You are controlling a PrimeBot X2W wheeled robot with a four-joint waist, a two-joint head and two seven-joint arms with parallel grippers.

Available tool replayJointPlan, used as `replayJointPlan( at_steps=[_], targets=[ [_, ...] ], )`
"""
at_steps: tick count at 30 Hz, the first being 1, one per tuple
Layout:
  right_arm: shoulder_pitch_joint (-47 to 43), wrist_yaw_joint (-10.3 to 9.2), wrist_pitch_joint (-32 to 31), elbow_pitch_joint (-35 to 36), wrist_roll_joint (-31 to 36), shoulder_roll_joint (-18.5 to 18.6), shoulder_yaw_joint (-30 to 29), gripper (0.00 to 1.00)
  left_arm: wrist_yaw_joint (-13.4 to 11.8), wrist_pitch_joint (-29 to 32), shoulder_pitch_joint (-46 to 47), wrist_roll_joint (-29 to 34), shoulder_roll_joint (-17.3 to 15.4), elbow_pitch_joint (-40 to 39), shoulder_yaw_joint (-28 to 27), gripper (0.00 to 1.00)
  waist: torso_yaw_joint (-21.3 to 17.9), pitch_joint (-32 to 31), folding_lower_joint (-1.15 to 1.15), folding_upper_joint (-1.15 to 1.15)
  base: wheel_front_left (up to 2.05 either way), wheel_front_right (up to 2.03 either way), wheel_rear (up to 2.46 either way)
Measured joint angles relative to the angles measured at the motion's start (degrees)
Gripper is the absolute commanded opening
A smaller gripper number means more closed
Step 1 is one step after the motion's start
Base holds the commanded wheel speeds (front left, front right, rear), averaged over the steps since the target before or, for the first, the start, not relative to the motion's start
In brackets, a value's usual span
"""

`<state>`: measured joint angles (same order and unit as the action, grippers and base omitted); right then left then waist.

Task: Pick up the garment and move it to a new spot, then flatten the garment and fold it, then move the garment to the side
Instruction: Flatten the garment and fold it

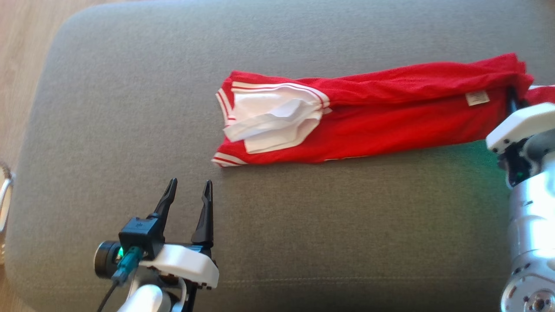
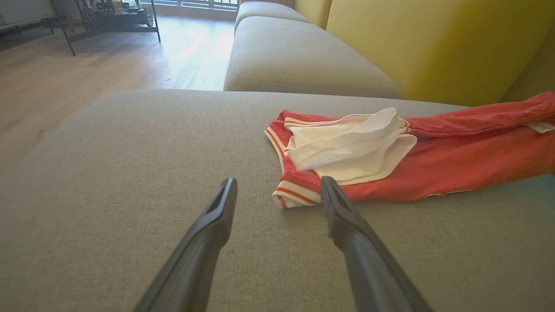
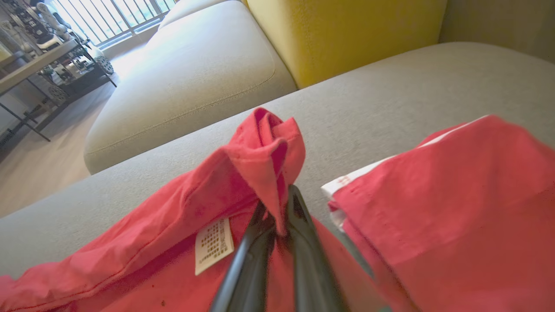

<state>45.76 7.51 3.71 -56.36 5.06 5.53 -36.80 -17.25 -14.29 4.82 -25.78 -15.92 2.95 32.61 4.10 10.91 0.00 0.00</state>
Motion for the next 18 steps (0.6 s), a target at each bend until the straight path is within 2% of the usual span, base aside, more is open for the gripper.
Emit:
replayJointPlan(
  at_steps=[5, 8, 12, 18],
  targets=[
    [1.8, 0.00, -2.6, 1.7, 0.1, 0.0, 1.7, 0.00, 0.2, 0.0, -0.5, 0.0, 0.1, 0.5, -0.1, 1.00, -1.1, -1.2, 0.00, 0.00, 0.00, 0.00, 0.00],
    [3.5, 0.00, -4.9, 2.9, -3.1, -1.2, 4.6, 0.00, 0.3, 0.0, -1.4, 0.0, 0.3, 1.2, 0.0, 1.00, -1.3, -2.2, 0.00, 0.00, 0.00, 0.00, 0.00],
    [4.5, 0.00, -8.7, 5.1, -10.5, -1.9, 9.7, 0.00, 0.7, 0.0, -2.2, 0.0, 1.0, 2.1, 0.1, 1.00, -0.7, -3.5, 0.00, 0.00, 0.00, 0.00, 0.00],
    [3.6, 0.00, -12.6, 7.3, -28.1, -2.0, 23.3, 0.00, 1.5, 0.0, -2.3, -0.1, 2.1, 2.6, 0.3, 1.00, 1.8, -4.8, 0.00, 0.00, 0.00, 0.00, 0.00]
  ],
)
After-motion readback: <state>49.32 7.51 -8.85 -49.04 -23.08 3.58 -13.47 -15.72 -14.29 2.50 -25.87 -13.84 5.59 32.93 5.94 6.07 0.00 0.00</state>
